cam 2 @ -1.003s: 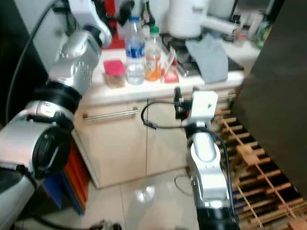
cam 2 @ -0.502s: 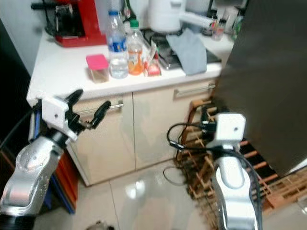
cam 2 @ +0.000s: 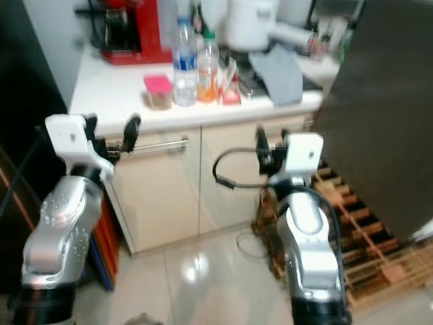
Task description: Restocking fridge
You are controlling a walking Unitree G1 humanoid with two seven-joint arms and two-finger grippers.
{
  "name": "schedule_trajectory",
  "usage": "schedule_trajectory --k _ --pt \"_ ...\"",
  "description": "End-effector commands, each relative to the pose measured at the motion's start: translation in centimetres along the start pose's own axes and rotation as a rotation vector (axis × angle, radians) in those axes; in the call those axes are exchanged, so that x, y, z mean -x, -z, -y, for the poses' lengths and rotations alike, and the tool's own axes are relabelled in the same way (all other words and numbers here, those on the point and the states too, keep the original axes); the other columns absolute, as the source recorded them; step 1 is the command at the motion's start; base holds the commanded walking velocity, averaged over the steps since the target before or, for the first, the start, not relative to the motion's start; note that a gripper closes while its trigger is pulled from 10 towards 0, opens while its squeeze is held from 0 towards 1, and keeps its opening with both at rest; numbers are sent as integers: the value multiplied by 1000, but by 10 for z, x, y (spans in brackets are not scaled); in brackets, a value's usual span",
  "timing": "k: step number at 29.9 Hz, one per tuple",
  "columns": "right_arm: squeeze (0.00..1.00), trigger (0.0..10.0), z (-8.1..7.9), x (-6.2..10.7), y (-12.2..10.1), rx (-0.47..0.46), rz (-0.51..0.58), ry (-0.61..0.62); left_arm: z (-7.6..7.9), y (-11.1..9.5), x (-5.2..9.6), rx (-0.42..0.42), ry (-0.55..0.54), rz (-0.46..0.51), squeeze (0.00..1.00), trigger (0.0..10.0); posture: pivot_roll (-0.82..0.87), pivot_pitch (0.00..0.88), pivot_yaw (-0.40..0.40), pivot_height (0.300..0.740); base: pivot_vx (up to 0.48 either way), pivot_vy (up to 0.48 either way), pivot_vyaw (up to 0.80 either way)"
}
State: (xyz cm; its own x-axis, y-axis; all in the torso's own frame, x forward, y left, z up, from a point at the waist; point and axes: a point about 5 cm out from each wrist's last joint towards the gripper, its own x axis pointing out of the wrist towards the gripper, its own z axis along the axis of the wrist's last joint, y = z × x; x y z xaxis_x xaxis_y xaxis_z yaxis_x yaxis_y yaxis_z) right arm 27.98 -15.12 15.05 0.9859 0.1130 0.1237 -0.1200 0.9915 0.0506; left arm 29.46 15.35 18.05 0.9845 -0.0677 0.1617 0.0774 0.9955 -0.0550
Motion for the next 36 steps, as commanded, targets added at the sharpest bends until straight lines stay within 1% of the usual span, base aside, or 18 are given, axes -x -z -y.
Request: schedule_trajectory --k 1,4,5,6,10,16,21,22,24,29,34,35,36 --pt "0 10000 4 -1 -1 0 -2 11 5 -3 -5 -23 11 4 0 10000 -62 0 -6 740 0 0 0" --pt "0 10000 3 -3 -1 -3 0 13 6 -6 -6 -44 17 27 0 10000 -64 0 -1 740 265 0 0" --pt "0 10000 2 -4 -2 -3 7 13 7 -9 -7 -74 16 46 0 10000 -65 0 0 740 480 0 0" --pt "0 10000 0 -7 -8 19 39 4 11 -18 -11 -116 30 98 0 10000 -65 0 0 740 480 0 0" --pt "0 10000 -2 -15 -26 69 118 -4 16 -39 -19 -143 47 193 0 10000 -73 0 7 740 480 0 0" --pt "0 10000 2 -16 -26 69 117 7 15 -46 -22 -130 29 218 0 10000 -77 0 5 740 480 0 0" --pt "0 10000 2 -15 -24 67 109 11 15 -49 -24 -121 12 233 0 10000 -78 0 4 740 480 0 0" --pt "0 10000 1 -15 -24 67 109 7 14 -54 -27 -119 -3 255 0 10000 -79 0 7 740 480 0 0" --pt "0 10000 0 -15 -24 67 110 4 14 -58 -28 -121 -7 272 0 10000 -80 0 7 740 480 0 0" --pt "0 10000 0 -16 -24 67 111 4 19 -68 -30 -140 24 316 0 10000 -79 0 8 740 480 0 0" --pt "0 10000 0 -17 -25 68 113 6 20 -94 -33 -174 20 420 0 10000 -79 0 4 740 480 0 0" --pt "0 10000 0 -17 -25 68 113 8 18 -107 -34 -187 3 475 0 10000 -80 0 0 740 472 0 0" --pt "0 10000 0 -17 -25 68 113 8 18 -107 -34 -187 3 475 0 10000 -80 0 0 740 472 0 0"
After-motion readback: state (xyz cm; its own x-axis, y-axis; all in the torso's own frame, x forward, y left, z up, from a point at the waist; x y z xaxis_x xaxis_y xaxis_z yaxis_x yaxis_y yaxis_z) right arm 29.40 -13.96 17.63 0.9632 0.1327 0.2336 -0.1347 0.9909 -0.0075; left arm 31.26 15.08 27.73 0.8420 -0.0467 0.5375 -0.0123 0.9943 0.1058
